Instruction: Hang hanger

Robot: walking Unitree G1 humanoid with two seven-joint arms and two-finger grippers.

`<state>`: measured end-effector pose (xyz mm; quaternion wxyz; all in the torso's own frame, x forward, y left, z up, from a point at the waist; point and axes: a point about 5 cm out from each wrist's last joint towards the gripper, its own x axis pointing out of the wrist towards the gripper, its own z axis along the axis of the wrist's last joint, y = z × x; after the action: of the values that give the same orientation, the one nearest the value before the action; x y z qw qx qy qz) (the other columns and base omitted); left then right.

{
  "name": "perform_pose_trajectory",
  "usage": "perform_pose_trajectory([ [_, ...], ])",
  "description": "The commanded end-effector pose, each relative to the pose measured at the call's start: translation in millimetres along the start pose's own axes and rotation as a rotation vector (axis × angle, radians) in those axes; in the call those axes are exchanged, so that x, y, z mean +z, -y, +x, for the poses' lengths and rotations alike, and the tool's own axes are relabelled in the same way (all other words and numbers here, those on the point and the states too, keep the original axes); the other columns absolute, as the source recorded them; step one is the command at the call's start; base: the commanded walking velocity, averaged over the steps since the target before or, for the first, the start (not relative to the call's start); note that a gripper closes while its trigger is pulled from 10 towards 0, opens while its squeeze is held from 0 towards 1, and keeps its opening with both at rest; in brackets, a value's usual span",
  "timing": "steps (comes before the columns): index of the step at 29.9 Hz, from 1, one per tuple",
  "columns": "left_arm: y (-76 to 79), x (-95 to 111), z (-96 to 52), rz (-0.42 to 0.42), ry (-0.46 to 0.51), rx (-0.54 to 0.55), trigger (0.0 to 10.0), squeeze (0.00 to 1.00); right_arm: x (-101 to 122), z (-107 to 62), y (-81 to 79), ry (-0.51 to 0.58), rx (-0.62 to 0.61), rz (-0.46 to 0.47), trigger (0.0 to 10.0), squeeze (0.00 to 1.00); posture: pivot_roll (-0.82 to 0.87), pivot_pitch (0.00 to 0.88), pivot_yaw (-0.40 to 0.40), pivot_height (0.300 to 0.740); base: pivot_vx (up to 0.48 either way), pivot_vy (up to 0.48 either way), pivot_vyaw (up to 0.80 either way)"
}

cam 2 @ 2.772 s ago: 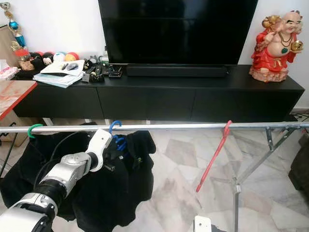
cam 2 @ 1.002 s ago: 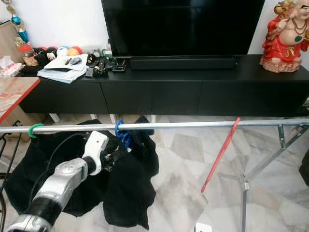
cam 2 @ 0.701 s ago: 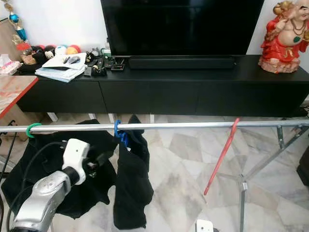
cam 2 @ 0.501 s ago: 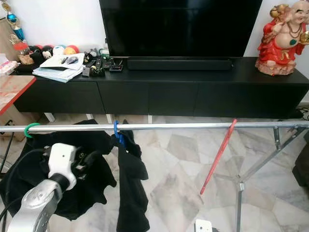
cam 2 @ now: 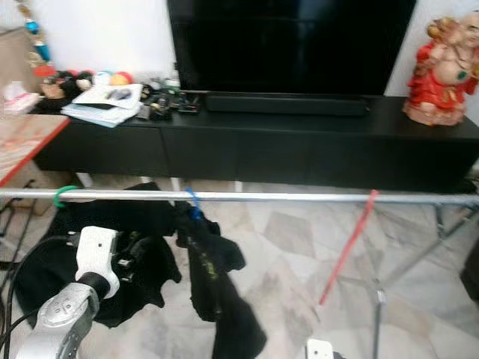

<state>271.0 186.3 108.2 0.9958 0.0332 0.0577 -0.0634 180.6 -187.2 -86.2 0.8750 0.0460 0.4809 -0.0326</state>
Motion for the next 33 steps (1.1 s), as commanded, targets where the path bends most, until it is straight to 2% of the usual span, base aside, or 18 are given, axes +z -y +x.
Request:
perform_pose_trajectory([
  [1, -2.6, 1.1, -1.1, 0.017, -0.013, 0.008, 10.0, 0.00, -1.8, 0.8, -8.5, -0.009, 0.020, 0.000, 10.0, 0.00, 0.17, 0.000, 0.006, 0.740, 0.000, 0.480, 0.00],
  [17, 2.2, 3.9, 1.1, 0.023, -0.016, -0.044, 10.0, 0.00, -2.1, 0.9, -10.2, -0.007, 0.023, -0.002, 10.0, 0.00, 0.17, 0.000, 0.017, 0.740, 0.000, 0.470, 0.00],
  [19, 4.8, 4.4, 1.0, 0.050, -0.012, -0.074, 10.0, 0.00, -2.1, 0.9, -10.3, -0.008, 0.024, -0.003, 10.0, 0.00, 0.17, 0.000, 0.017, 0.740, 0.000, 0.000, 0.00],
  [24, 11.0, 6.0, 3.1, 0.050, -0.025, -0.161, 10.0, 0.00, -1.0, 1.0, -9.9, -0.006, 0.023, -0.001, 10.0, 0.00, 0.18, 0.000, 0.011, 0.740, 0.000, 0.000, 0.00],
  [29, 7.7, 3.9, 5.8, 0.073, -0.047, -0.173, 10.0, 0.00, 0.6, 1.2, -9.6, -0.004, 0.021, -0.001, 10.0, 0.00, 0.18, 0.000, 0.007, 0.740, 0.000, 0.000, 0.00],
  [33, 2.3, -7.4, 13.2, 0.163, -0.141, -0.203, 10.0, 0.00, 2.4, 1.4, -9.6, -0.004, 0.024, -0.004, 10.0, 0.00, 0.18, 0.000, -0.002, 0.740, 0.000, 0.000, 0.00],
])
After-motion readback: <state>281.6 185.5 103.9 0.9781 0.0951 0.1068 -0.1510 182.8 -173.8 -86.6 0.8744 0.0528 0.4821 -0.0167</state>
